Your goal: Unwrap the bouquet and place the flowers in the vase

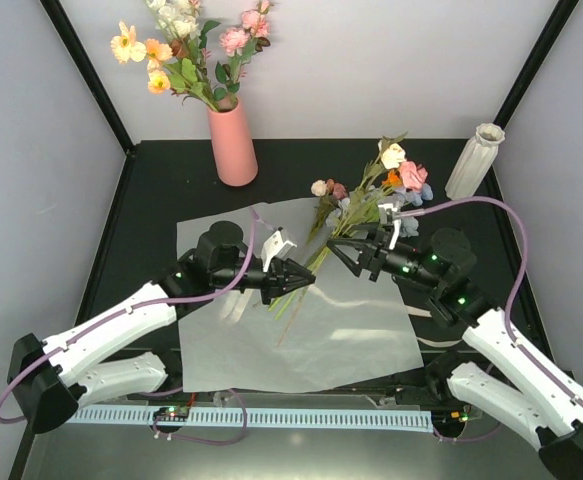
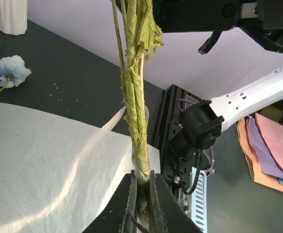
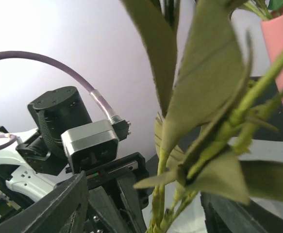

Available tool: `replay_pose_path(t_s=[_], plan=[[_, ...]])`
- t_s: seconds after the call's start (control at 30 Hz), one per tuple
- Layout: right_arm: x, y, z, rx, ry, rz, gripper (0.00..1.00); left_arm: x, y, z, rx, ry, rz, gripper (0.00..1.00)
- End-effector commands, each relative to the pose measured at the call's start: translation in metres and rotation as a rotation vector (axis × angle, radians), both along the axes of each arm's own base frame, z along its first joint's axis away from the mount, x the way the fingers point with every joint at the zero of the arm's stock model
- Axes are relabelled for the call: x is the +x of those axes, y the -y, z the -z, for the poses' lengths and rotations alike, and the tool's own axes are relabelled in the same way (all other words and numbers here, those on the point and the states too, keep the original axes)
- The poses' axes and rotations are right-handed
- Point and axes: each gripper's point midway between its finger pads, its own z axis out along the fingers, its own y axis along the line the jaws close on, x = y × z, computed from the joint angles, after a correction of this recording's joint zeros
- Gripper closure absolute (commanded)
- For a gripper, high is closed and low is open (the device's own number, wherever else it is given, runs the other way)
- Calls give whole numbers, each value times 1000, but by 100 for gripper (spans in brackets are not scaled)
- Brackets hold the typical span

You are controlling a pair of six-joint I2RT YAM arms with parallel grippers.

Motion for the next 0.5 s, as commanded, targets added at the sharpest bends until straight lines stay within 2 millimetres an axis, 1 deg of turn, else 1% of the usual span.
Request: replay_pose_path(t_s=[0.0,0.17,0.2,0.33,0.4,0.47], plan=[[8,-9,-6,-9,-10,45,42,-3,-1,-19,-26,64,5,98],[10,-17,-2,-15,-45,31,68,-4,-3,-14,-13,65,-4,99],[9,-17,-1,-17,-48,28,74,-4,-4,-13,-11,66,-5,98],[8,-18,-3,-16,-48,23,92,-5,-6,-10,-4,74,-8,98],[7,-18,-4,-21,-40,20,98,-4,-7,-9,4,81,-15,98],[5,-18,-8,-30,-19,12,98,-3,-9,-9,13,83,-25,97]])
